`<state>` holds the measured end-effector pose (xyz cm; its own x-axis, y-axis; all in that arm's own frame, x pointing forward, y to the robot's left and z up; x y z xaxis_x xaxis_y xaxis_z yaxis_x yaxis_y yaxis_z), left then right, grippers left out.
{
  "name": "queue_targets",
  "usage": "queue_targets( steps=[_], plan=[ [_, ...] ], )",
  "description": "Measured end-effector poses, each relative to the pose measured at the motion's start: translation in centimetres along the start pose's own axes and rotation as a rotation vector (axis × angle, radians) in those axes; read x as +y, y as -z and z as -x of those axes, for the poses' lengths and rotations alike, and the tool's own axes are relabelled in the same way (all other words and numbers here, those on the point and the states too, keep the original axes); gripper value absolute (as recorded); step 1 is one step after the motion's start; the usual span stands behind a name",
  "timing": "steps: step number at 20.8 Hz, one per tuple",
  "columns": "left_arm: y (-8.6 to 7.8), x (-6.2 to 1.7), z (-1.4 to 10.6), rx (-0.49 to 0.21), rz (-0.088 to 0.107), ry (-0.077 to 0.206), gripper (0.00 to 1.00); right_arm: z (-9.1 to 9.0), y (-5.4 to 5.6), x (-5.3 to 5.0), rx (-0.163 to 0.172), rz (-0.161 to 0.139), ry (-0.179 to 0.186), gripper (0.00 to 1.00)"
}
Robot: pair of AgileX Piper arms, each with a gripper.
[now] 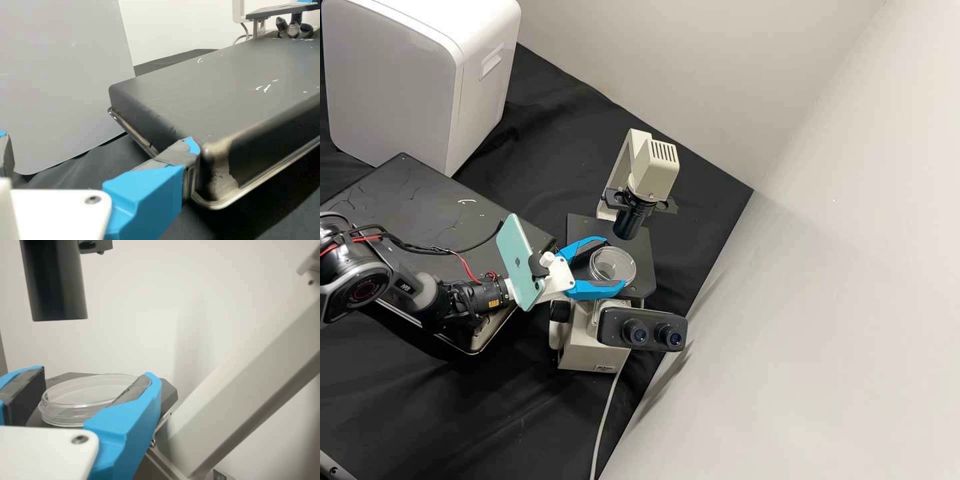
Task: Place the petri dish on the bench
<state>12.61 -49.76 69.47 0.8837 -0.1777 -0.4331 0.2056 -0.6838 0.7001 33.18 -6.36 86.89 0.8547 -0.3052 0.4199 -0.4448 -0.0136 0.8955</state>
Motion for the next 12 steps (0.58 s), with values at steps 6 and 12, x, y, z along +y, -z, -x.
queue_targets(
  steps=[6,12],
  plan=[
    [-0.03,-0.01,0.01,-0.002,0.000,0.000,1.00,0.00,-0.01,0.01,-0.001,-0.010,-0.001,0.00],
    [-0.03,-0.01,0.01,-0.002,0.000,0.000,1.00,0.00,-0.01,0.01,-0.001,-0.011,-0.001,0.00]
  ],
)
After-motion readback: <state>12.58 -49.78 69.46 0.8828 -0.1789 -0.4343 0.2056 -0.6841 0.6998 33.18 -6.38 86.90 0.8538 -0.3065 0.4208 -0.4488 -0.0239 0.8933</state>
